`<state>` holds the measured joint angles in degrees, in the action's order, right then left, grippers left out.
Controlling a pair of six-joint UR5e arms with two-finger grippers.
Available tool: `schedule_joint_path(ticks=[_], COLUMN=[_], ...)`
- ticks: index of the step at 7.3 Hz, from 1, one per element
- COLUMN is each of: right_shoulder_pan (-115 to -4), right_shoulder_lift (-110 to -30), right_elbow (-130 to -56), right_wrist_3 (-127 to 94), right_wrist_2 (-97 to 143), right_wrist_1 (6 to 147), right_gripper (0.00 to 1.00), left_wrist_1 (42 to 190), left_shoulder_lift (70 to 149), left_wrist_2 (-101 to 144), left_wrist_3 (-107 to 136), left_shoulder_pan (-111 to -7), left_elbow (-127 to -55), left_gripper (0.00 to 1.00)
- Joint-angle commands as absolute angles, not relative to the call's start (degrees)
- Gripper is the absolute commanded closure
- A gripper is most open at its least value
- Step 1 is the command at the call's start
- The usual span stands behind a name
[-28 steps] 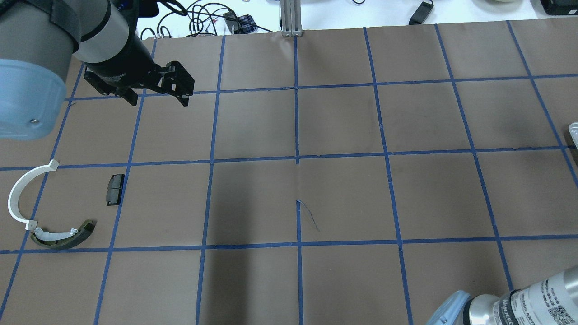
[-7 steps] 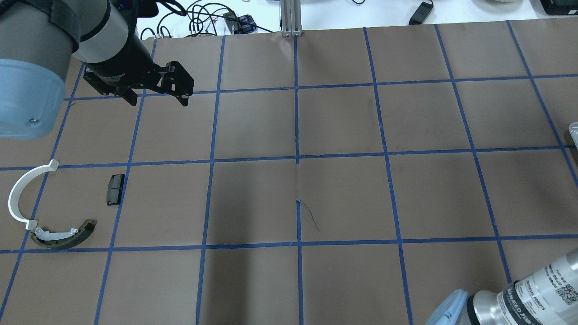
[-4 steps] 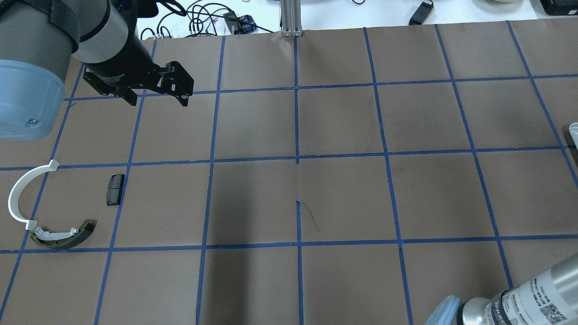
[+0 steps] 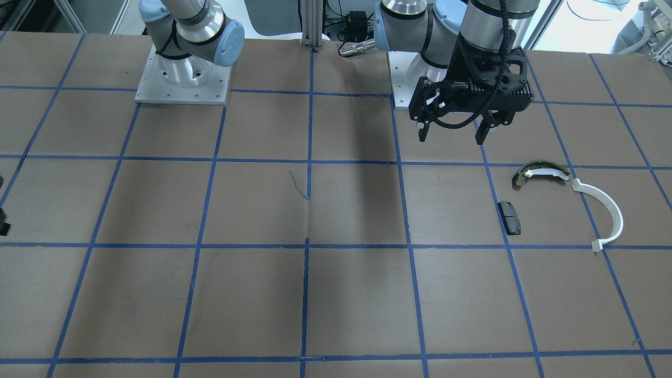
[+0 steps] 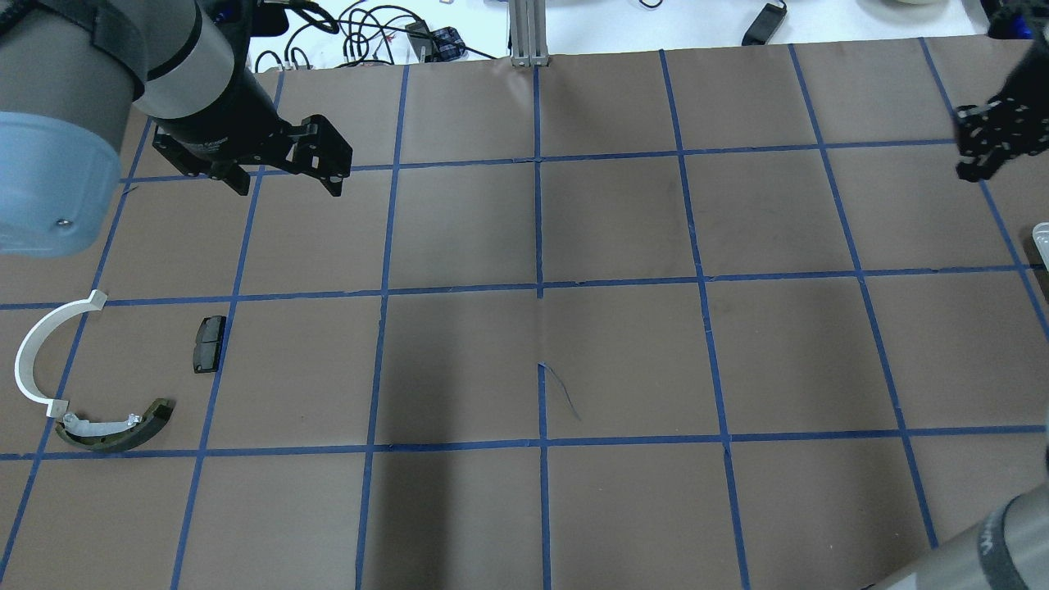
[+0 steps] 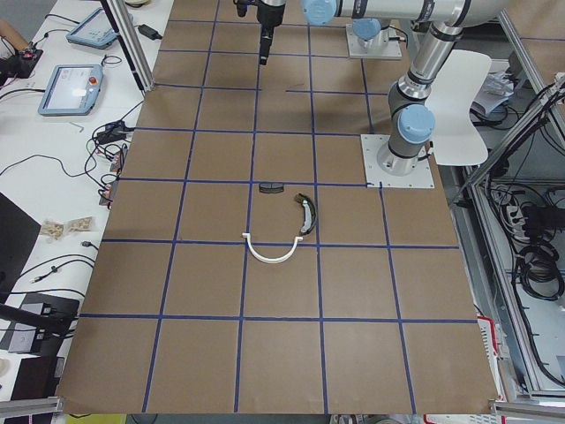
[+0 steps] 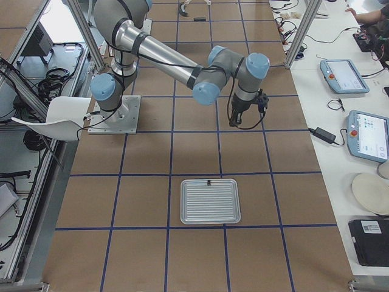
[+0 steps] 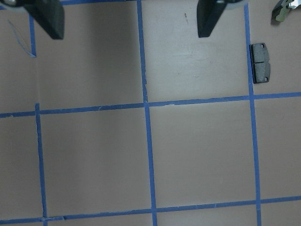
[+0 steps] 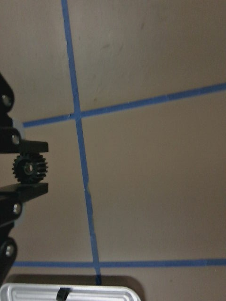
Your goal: Place bearing gear from tray to pile
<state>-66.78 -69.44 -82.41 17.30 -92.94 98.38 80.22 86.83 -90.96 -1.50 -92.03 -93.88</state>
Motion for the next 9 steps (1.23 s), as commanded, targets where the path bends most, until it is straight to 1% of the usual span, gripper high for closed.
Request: schedule_joint_path(ticks=[1, 3, 5, 7, 9], right_shoulder_pan=[-80.71, -93.19, -102.79, -109.13, -112.57], right_shoulder_lift=[-69.52, -69.08, -67.16, -64.87, -63.11], right_elbow=[-82.97, -82.97, -84.54, -88.05, -90.43], right_wrist_3=[1.24, -10.24, -21.74, -26.26, -31.54], right_wrist_2=[-88.52, -88.42, -88.42, -87.98, -84.22], right_wrist_1=[97.99, 99.57, 106.14, 111.33, 116.86], right_gripper=[1.0, 1.0, 1.0, 1.0, 1.0], left_wrist_1=[80.24, 80.24, 80.24, 80.24, 80.24], left_shoulder_lift=[86.75, 86.75, 86.75, 86.66, 86.66], left_wrist_2=[-90.97, -90.97, -90.97, -90.97, -90.97], left_wrist_3=[-1.49, -1.49, -1.49, -1.49, -1.49], left_shoulder_pan=[-92.02, -92.02, -92.02, -92.02, -92.11], left_elbow=[-93.96, -94.04, -94.04, -94.04, -94.04], left_gripper=[0.0, 0.0, 0.0, 0.0, 0.0])
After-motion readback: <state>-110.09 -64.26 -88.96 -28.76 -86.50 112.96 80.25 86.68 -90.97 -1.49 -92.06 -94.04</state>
